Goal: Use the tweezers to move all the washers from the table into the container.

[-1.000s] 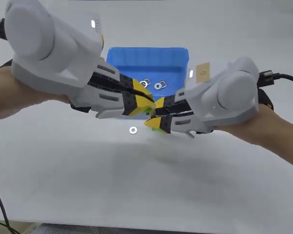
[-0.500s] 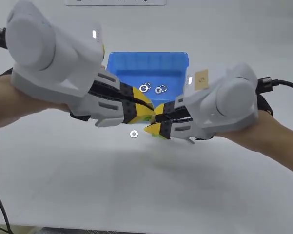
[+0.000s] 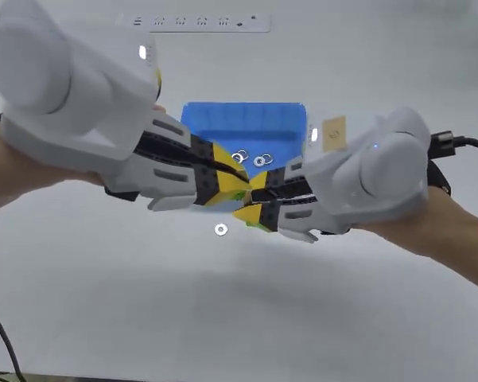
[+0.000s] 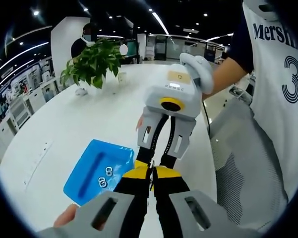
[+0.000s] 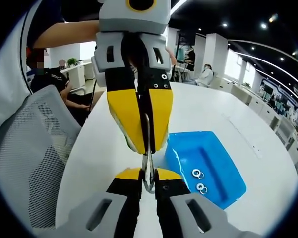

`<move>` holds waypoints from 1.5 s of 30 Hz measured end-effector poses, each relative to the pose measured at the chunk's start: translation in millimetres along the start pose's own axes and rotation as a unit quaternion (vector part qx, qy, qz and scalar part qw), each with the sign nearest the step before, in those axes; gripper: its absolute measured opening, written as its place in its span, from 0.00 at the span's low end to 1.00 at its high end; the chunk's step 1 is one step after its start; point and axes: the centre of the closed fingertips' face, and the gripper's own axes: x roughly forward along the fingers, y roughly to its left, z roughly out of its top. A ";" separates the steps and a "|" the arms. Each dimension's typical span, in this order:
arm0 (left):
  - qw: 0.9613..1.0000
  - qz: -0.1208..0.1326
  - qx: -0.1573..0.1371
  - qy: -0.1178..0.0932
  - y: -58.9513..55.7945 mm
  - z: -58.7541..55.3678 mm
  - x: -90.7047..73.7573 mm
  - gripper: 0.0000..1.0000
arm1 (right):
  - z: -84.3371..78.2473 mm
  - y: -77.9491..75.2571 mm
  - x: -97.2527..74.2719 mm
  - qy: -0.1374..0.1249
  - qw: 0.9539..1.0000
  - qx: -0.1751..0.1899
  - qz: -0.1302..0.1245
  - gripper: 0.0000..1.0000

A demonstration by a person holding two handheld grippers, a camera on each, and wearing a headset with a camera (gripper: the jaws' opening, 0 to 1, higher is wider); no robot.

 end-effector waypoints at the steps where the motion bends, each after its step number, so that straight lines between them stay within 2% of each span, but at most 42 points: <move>1: 1.000 0.002 0.001 -0.003 -1.2 2.6 -1.5 0.06 | 1.4 0.1 -1.1 -0.001 1.000 -0.001 -0.001 0.11; 9: 1.000 0.014 0.022 -0.014 -3.7 19.7 -12.9 0.06 | 20.0 -3.6 -12.8 -0.008 1.000 -0.021 -0.014 0.11; 10: 0.999 0.021 0.027 -0.018 -1.8 23.7 -15.3 0.06 | 22.9 -5.8 -14.5 -0.011 1.000 -0.022 -0.017 0.11; 12: 0.999 0.026 0.031 -0.022 7.9 21.4 -17.7 0.06 | 29.1 -10.3 -17.5 -0.013 0.999 -0.031 -0.024 0.11; 17: 0.998 0.032 0.043 -0.026 20.8 22.8 -26.9 0.06 | 40.2 -20.8 -19.6 -0.015 0.998 -0.045 -0.032 0.11; 20: 0.998 0.030 0.047 -0.029 29.7 24.9 -29.4 0.06 | 42.3 -27.1 -19.9 -0.013 0.998 -0.051 -0.036 0.11; 24: 0.998 0.030 0.056 -0.028 42.0 29.2 -29.1 0.06 | 42.0 -45.3 -19.7 -0.010 0.998 -0.052 -0.047 0.11; 29: 0.997 0.031 0.060 -0.025 64.5 22.8 -17.8 0.06 | 32.9 -66.9 -12.5 -0.002 0.997 -0.044 -0.058 0.11; 32: 0.998 0.029 0.045 -0.027 77.5 12.5 -9.0 0.06 | 23.7 -74.1 -4.8 0.005 0.998 -0.041 -0.055 0.11; 34: 0.998 0.030 0.041 -0.024 72.4 9.3 -8.7 0.06 | 17.3 -76.8 0.2 0.011 0.998 -0.039 -0.052 0.11; 35: 0.999 0.029 0.036 -0.023 79.8 4.5 -4.2 0.06 | 13.9 -77.8 3.5 0.014 0.998 -0.036 -0.048 0.11; 37: 0.999 0.028 0.028 -0.022 86.0 -2.3 0.9 0.06 | 8.5 -78.9 9.8 0.017 0.998 -0.033 -0.043 0.11; 45: 1.000 0.020 0.007 -0.010 92.9 -18.6 12.5 0.06 | -12.0 -86.2 30.4 0.023 0.999 -0.009 -0.032 0.11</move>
